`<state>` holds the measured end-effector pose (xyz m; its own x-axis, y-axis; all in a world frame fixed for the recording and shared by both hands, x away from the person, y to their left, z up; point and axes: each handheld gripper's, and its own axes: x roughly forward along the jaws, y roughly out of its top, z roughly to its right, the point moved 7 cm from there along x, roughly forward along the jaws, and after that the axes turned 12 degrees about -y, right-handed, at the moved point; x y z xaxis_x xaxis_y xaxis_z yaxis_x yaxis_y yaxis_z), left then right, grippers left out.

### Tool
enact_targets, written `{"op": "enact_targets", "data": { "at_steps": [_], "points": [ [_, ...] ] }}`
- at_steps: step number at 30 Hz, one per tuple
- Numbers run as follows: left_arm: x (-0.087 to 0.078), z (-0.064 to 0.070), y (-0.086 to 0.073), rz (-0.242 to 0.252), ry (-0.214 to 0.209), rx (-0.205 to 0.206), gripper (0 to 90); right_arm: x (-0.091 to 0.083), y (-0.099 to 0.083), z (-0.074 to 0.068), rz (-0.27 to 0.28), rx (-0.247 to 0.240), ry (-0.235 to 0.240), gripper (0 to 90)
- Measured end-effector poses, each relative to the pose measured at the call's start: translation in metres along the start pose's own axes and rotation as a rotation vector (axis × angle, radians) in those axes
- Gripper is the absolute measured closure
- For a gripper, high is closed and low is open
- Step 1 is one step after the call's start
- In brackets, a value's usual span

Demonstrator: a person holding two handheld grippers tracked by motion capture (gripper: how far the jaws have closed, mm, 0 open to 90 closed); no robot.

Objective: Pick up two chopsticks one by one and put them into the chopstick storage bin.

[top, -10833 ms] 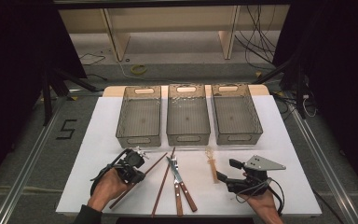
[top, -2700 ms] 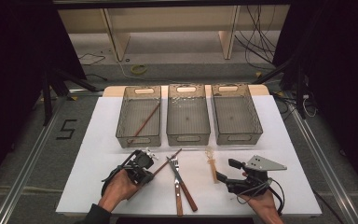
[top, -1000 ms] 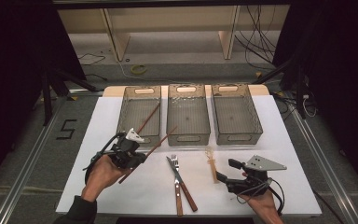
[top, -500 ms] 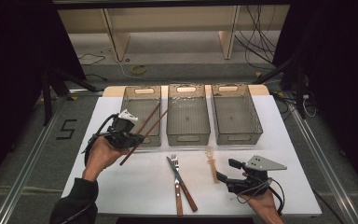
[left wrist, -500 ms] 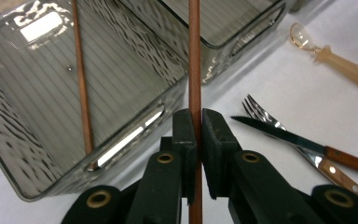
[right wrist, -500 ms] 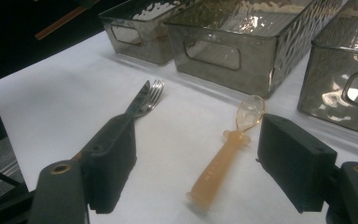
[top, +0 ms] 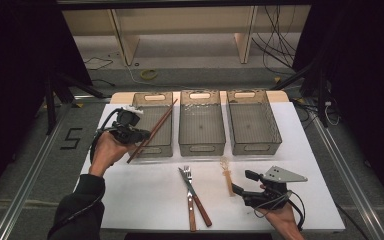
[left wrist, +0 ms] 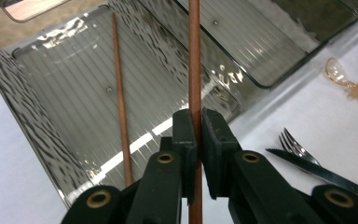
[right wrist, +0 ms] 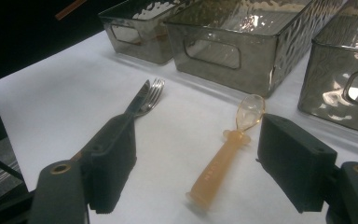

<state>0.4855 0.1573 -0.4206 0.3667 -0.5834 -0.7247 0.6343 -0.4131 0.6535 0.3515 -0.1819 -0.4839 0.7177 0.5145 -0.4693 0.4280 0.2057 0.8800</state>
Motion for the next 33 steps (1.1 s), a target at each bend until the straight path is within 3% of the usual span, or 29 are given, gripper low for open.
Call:
{"op": "enact_targets", "data": {
  "at_steps": [6, 16, 25, 33],
  "points": [
    [0.005, -0.016, 0.013, 0.0, 0.024, -0.018, 83.9, 0.001, -0.001, 0.0, -0.004, 0.001, 0.004, 28.6],
    [0.011, -0.047, 0.034, 0.046, 0.061, -0.048, 83.8, 0.001, -0.001, 0.0, -0.004, 0.003, 0.009, 28.6],
    [0.021, -0.066, 0.035, 0.053, 0.082, -0.078, 83.8, 0.001, -0.001, -0.001, -0.004, 0.0, 0.012, 28.7],
    [0.027, -0.073, 0.034, 0.07, 0.09, -0.101, 83.8, 0.001, -0.001, 0.0, -0.004, 0.001, 0.014, 28.6]
  ]
}}
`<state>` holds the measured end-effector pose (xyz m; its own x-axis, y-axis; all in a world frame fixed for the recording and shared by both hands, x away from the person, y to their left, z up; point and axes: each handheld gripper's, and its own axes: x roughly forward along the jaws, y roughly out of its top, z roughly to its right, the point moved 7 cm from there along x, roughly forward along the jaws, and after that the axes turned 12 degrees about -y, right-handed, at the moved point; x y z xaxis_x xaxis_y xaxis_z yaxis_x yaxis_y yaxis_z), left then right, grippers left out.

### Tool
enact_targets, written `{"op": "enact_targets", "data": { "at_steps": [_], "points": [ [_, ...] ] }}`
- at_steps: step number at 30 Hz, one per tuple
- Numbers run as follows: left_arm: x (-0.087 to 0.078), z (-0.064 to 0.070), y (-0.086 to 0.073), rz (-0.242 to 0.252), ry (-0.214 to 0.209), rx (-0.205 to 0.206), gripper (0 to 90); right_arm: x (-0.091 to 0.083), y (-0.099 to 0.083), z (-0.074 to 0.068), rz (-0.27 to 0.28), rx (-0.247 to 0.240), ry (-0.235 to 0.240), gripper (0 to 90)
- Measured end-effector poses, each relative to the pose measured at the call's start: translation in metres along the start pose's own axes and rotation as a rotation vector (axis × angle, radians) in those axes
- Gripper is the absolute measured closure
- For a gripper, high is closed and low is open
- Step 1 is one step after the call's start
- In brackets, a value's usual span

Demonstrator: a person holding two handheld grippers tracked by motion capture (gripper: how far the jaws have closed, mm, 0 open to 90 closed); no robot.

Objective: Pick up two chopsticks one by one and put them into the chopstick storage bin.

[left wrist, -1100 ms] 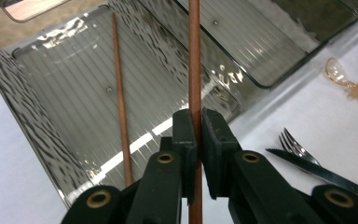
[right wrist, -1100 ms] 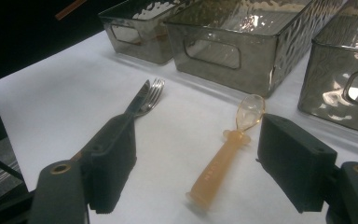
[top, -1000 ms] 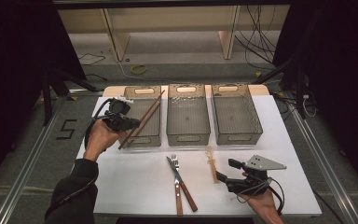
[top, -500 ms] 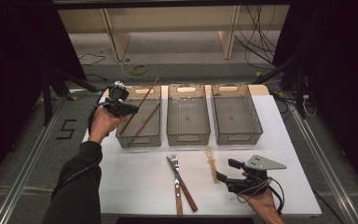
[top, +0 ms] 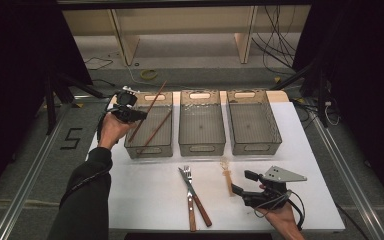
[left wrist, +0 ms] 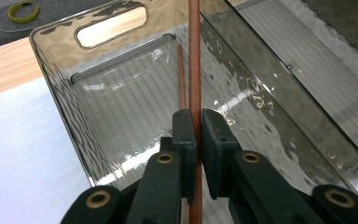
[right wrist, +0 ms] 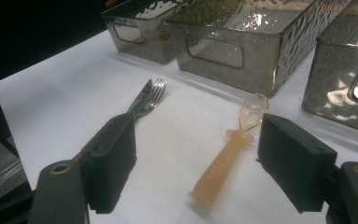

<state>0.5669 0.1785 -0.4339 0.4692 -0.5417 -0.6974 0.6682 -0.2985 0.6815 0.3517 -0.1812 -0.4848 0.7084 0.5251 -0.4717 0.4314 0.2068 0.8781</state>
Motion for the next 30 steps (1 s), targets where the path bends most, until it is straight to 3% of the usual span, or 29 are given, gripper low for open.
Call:
{"op": "enact_targets", "data": {
  "at_steps": [18, 26, 30],
  "points": [
    [0.016, -0.013, -0.021, -0.038, 0.016, -0.037, 83.6, 0.0, 0.0, 0.0, 0.002, 0.001, -0.001, 28.6],
    [0.023, -0.015, -0.027, -0.047, 0.004, -0.074, 83.2, 0.0, 0.0, 0.0, 0.001, -0.001, -0.001, 28.6],
    [0.024, -0.015, -0.03, -0.079, -0.011, -0.087, 81.5, 0.0, 0.0, 0.0, 0.001, 0.0, 0.0, 28.6]
  ]
}}
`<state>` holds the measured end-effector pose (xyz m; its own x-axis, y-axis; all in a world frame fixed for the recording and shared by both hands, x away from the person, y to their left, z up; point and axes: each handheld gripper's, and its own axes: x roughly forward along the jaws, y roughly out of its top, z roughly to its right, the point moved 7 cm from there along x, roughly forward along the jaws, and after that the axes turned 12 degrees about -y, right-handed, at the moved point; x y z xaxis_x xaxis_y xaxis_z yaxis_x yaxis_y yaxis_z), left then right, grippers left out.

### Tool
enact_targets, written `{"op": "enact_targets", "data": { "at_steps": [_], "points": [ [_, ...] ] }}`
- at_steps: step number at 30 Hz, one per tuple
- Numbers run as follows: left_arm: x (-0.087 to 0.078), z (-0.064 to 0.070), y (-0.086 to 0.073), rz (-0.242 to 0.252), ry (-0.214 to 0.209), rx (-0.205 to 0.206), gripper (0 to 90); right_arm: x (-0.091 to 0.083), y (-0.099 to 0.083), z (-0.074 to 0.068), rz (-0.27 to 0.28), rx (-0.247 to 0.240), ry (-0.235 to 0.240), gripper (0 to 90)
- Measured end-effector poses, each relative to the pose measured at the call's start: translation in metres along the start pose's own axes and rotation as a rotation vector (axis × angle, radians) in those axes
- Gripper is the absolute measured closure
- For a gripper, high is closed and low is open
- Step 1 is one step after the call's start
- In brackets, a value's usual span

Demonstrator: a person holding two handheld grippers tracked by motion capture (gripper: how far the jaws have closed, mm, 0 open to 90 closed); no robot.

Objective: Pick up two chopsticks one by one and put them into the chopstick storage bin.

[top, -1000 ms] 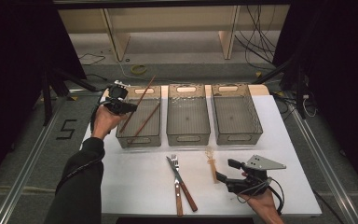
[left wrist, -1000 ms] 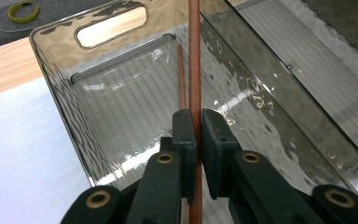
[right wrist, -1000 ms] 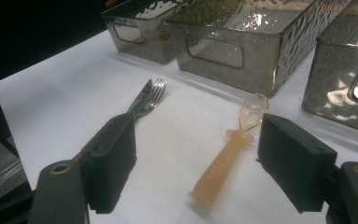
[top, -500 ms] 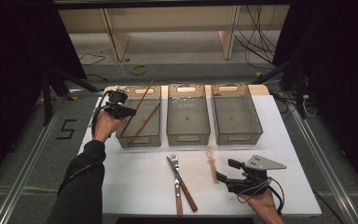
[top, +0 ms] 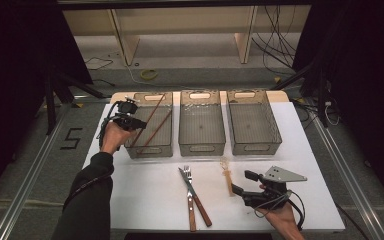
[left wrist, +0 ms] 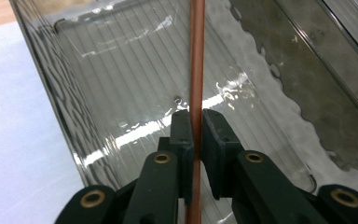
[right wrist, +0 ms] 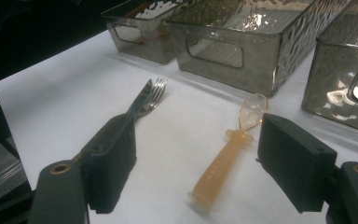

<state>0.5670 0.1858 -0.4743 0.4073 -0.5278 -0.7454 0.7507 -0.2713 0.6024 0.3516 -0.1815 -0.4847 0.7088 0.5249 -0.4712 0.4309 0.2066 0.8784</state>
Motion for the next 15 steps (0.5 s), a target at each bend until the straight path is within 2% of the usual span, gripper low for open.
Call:
{"op": "enact_targets", "data": {
  "at_steps": [1, 2, 3, 7, 8, 11, 12, 15],
  "points": [
    [-0.001, 0.0, 0.001, 0.005, 0.005, 0.004, 81.5, 0.0, 0.0, 0.0, 0.0, 0.0, 0.0, 28.6],
    [-0.001, 0.0, 0.001, 0.014, 0.006, -0.004, 75.4, 0.0, 0.0, 0.0, 0.0, 0.0, 0.0, 28.6],
    [-0.002, -0.001, 0.002, 0.013, 0.007, -0.011, 75.4, 0.0, 0.0, 0.0, 0.0, 0.0, 0.0, 28.6],
    [-0.008, -0.001, 0.004, 0.021, 0.013, -0.014, 63.2, 0.0, 0.0, 0.0, 0.001, 0.0, -0.001, 28.6],
    [-0.01, 0.0, 0.005, 0.028, 0.012, -0.016, 57.5, 0.0, 0.0, 0.0, 0.001, 0.0, -0.001, 28.7],
    [-0.016, 0.004, 0.006, 0.038, -0.002, -0.018, 52.4, 0.0, 0.0, 0.0, 0.0, 0.0, -0.001, 28.6],
    [-0.017, 0.006, 0.006, 0.045, -0.007, -0.014, 47.0, 0.0, 0.0, 0.0, -0.002, -0.001, -0.001, 28.6],
    [-0.024, 0.013, 0.007, 0.078, -0.027, -0.01, 43.8, 0.0, 0.0, 0.0, -0.006, 0.0, -0.003, 28.6]
  ]
}}
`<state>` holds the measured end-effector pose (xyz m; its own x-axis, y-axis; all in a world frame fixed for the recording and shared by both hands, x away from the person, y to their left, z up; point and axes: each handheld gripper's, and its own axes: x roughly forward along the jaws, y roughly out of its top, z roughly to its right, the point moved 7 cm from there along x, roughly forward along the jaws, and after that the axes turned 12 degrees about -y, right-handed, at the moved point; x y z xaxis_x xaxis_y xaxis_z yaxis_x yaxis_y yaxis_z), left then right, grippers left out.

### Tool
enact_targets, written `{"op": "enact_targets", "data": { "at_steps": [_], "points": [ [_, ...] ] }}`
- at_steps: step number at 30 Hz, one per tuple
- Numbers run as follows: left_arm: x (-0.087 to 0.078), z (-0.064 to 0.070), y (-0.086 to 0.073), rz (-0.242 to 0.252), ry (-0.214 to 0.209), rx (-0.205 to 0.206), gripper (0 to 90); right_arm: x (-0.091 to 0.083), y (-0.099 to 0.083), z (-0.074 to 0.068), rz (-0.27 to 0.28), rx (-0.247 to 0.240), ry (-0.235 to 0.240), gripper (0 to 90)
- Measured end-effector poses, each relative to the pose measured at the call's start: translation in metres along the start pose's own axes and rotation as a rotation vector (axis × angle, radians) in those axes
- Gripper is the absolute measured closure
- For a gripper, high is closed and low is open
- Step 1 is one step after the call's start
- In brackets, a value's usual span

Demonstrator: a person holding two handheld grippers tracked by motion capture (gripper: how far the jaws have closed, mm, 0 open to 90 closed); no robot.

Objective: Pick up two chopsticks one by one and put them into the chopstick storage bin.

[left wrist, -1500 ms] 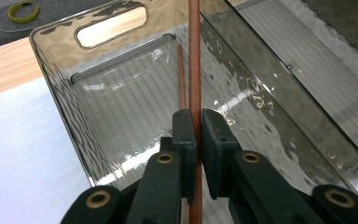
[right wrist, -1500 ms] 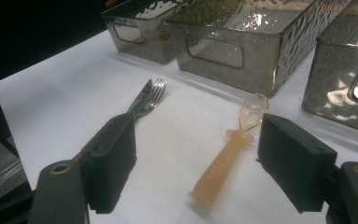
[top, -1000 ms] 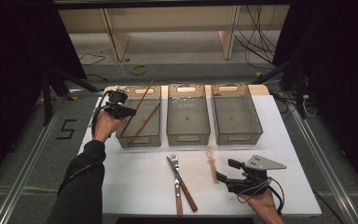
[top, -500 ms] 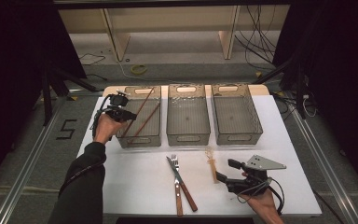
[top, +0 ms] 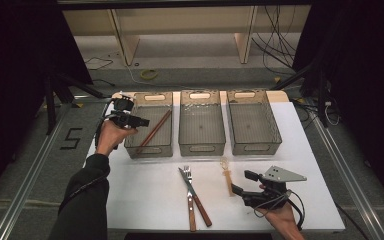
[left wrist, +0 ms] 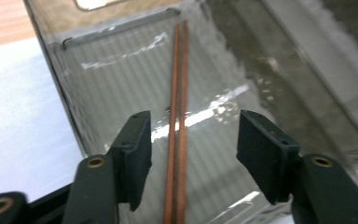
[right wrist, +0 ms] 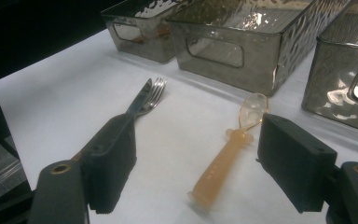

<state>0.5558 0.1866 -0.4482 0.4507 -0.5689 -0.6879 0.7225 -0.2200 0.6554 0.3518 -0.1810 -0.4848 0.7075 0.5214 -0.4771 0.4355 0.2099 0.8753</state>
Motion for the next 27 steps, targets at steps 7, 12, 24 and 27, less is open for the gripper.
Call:
{"op": "enact_targets", "data": {
  "at_steps": [7, 12, 24, 27],
  "points": [
    [-0.017, 0.015, -0.002, 0.053, -0.031, 0.021, 34.3, 0.0, 0.002, 0.003, -0.005, 0.004, -0.021, 28.6],
    [-0.022, 0.026, -0.013, 0.08, -0.051, 0.024, 30.3, 0.003, 0.003, 0.004, -0.025, -0.006, -0.041, 28.6],
    [-0.032, 0.049, -0.046, 0.164, -0.123, 0.033, 25.0, 0.011, 0.006, 0.006, -0.08, -0.012, -0.059, 30.3],
    [-0.033, 0.056, -0.049, 0.173, -0.116, 0.045, 23.8, 0.015, 0.006, 0.004, -0.102, -0.023, -0.065, 31.6]
  ]
}}
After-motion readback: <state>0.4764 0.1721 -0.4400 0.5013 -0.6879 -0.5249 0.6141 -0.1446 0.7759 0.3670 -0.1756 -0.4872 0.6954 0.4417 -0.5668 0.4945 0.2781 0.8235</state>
